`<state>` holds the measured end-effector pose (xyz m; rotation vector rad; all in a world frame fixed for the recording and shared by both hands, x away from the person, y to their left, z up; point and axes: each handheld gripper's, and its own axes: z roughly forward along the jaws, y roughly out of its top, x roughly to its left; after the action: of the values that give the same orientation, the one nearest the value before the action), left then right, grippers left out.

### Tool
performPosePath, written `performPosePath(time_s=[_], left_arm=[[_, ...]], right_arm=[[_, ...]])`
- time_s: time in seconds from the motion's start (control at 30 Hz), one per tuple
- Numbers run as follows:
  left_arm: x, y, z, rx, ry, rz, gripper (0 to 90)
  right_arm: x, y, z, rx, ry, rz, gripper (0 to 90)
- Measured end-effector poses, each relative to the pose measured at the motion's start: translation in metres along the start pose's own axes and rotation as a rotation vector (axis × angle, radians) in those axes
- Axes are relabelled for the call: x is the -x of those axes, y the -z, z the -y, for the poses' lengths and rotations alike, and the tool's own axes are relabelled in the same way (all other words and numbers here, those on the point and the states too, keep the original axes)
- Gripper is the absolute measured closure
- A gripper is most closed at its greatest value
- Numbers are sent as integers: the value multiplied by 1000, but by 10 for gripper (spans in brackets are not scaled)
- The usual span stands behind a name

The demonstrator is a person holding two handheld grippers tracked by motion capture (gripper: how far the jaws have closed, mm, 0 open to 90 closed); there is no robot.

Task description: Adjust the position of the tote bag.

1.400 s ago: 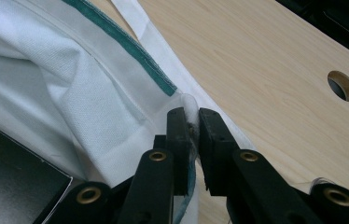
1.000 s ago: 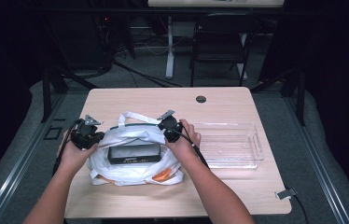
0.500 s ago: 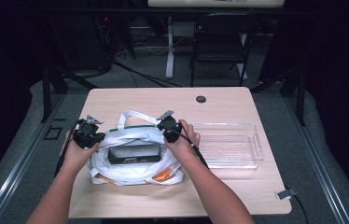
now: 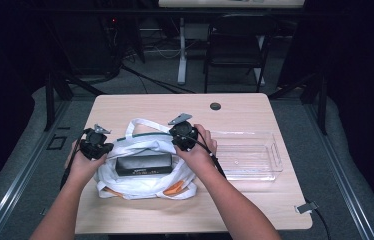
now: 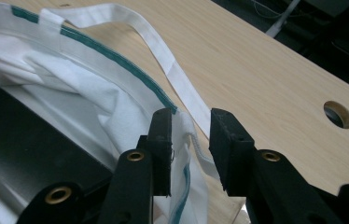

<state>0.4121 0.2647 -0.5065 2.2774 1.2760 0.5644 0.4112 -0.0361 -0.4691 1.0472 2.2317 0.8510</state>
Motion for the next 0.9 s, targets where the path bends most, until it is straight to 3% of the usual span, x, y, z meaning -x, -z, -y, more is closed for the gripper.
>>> performPosePath(time_s=[0.4, 0.57, 0.73, 0.9], left_arm=[[-1, -1, 1, -1, 6, 3, 890], [0, -1, 0, -7, 4, -2, 890], [0, -1, 1, -2, 6, -1, 890], [0, 0, 1, 0, 8, 0, 890]], right_arm=[[-1, 28, 24, 8, -3, -52, 693], [-5, 39, 31, 18, 21, -49, 705], [-10, 42, 40, 16, 31, -51, 721], [-10, 40, 49, 11, -9, -58, 719]])
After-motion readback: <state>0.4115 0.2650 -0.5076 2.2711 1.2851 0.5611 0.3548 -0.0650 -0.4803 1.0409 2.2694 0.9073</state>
